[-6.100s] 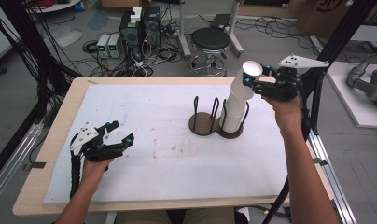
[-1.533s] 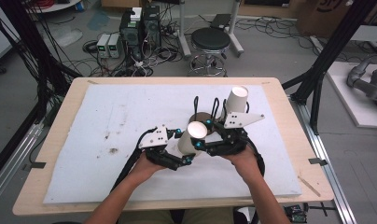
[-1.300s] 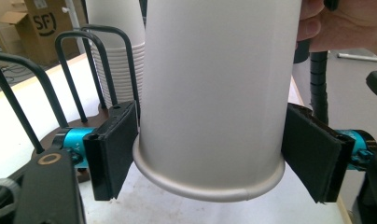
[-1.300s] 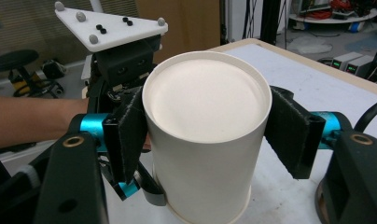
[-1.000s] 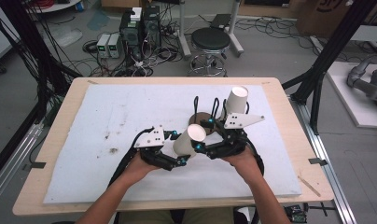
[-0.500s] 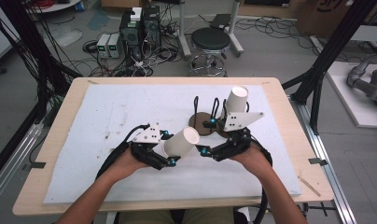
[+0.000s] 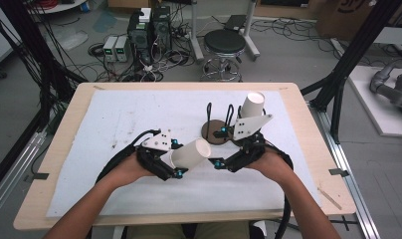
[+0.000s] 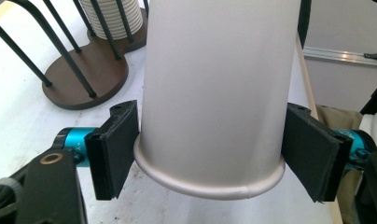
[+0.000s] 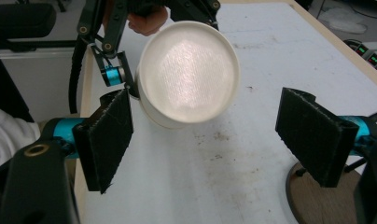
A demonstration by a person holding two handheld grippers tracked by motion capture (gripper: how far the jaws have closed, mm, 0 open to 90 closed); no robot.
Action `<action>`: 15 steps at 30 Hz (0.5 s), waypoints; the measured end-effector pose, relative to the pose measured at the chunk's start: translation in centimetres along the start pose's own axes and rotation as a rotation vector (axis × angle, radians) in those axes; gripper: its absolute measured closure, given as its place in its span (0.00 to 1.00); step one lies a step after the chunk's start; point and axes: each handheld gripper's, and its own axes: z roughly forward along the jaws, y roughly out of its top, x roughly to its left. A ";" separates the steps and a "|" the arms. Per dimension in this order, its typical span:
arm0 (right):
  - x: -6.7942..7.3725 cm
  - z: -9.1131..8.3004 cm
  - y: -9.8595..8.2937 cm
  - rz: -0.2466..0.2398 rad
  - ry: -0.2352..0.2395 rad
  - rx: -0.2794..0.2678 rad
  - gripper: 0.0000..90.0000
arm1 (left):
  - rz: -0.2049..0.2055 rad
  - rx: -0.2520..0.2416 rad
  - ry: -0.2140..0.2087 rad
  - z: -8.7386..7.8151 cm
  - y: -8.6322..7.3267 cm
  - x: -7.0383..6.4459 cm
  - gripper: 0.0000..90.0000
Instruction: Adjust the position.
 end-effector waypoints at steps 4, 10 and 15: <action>0.1 0.2 0.8 -0.029 0.022 0.016 0.21 | 0.007 0.021 -0.009 0.2 -0.1 -0.1 0.26; 0.2 1.3 1.5 -0.070 0.038 0.076 0.22 | 0.010 0.039 -0.022 0.7 -0.1 -0.3 0.26; 0.4 2.4 1.7 -0.089 0.069 0.110 0.21 | 0.014 0.045 -0.037 1.1 0.0 -0.6 0.26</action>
